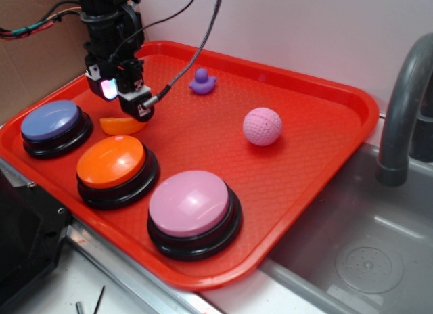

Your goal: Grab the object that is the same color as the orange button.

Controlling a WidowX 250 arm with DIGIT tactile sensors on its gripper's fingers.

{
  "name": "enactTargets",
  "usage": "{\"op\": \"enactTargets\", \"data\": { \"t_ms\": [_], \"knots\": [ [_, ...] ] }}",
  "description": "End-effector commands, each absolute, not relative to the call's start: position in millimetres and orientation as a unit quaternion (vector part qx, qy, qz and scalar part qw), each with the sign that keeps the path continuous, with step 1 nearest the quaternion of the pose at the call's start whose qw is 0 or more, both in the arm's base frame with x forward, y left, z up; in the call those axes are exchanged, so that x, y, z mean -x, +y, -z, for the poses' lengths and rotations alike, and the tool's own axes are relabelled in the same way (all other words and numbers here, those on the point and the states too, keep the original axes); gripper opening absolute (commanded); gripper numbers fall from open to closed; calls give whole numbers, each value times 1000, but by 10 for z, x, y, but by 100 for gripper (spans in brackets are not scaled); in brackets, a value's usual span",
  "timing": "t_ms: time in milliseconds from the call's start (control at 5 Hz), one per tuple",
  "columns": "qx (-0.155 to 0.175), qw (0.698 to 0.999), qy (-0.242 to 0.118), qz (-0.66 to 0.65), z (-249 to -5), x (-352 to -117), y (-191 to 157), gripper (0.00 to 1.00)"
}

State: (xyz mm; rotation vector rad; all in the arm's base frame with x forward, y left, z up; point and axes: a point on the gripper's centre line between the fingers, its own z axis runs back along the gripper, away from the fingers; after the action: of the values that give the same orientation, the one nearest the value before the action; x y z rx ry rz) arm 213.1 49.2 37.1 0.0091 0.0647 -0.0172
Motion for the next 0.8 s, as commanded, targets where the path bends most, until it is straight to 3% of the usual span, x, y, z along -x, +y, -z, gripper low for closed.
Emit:
{"op": "enactTargets", "data": {
  "t_ms": [0,400,600],
  "knots": [
    [0,999,20,36,-285,-2152,451,100],
    [-2,999,23,40,-203,-2171,430,99],
    [2,999,21,44,-184,-2176,431,0]
  ]
}}
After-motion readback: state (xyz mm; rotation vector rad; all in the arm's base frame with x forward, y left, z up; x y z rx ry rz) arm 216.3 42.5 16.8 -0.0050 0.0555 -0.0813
